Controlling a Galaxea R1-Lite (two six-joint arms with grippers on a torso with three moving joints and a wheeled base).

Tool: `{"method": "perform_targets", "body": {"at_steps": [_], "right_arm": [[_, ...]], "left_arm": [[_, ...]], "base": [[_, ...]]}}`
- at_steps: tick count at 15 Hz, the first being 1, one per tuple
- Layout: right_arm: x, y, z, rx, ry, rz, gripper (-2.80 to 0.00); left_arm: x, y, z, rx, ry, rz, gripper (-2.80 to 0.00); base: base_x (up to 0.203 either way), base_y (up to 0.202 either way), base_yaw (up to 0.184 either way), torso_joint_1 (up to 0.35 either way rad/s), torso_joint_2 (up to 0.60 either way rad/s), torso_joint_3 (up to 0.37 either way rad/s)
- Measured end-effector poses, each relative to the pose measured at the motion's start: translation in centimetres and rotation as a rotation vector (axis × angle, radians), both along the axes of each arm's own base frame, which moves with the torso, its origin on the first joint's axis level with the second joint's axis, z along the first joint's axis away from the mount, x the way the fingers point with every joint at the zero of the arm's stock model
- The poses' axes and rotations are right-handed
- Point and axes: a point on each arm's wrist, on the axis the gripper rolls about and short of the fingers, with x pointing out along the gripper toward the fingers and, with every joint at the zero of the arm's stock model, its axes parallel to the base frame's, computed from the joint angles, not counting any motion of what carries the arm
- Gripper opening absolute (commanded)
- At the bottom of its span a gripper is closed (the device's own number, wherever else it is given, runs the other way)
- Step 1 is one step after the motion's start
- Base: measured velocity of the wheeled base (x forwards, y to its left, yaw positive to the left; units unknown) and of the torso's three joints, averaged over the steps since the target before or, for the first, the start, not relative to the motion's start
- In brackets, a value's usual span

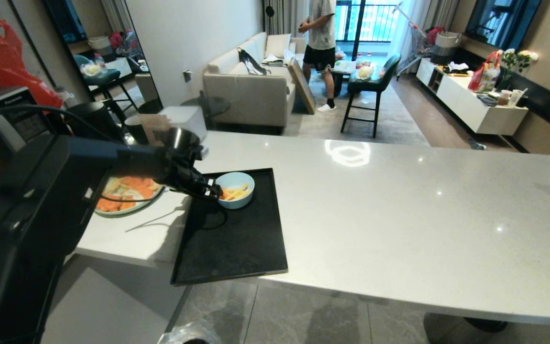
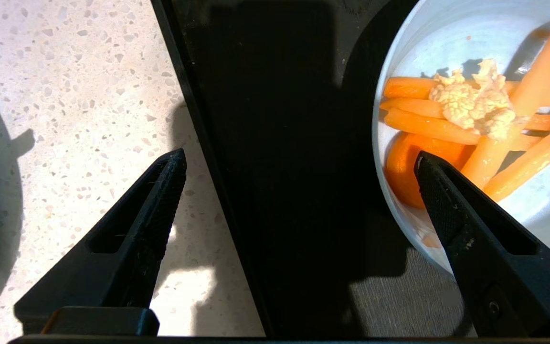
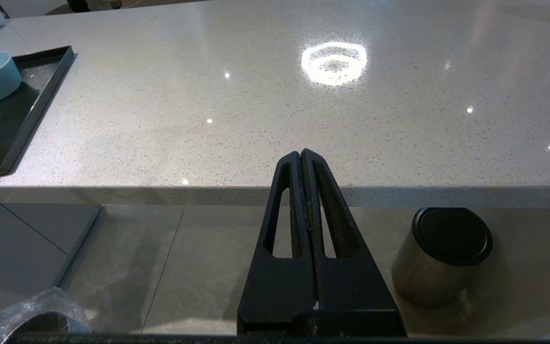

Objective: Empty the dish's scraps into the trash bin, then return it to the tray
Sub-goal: Pick up the bowl with leftover food

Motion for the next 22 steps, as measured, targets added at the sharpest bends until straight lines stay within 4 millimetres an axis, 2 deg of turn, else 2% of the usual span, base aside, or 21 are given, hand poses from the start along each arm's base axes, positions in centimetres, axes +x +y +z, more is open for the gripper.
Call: {"method": "perform_targets", "body": {"at_steps": [1,13,22], "right_arm": [[0.0,0.0,0.0,0.0,0.0,0.0,-2.8],[0.0,0.0,0.0,0.0,0.0,0.0,-2.8],[0.0,0.0,0.0,0.0,0.0,0.0,-2.8]], "left_arm": [[0.0,0.0,-0.1,0.005,0.001,0.003,-2.8],[0.2,-0.2,-0.5,0.0,0.006,-0.006,-2.8],[-1.1,-0.4,1.4,-0.007,-0.005,-0.009,-2.8]], "base": [[0.0,0.0,0.0,0.0,0.0,0.0],[0.0,0.0,0.0,0.0,0.0,0.0],[0.0,0.0,0.0,0.0,0.0,0.0]]}}
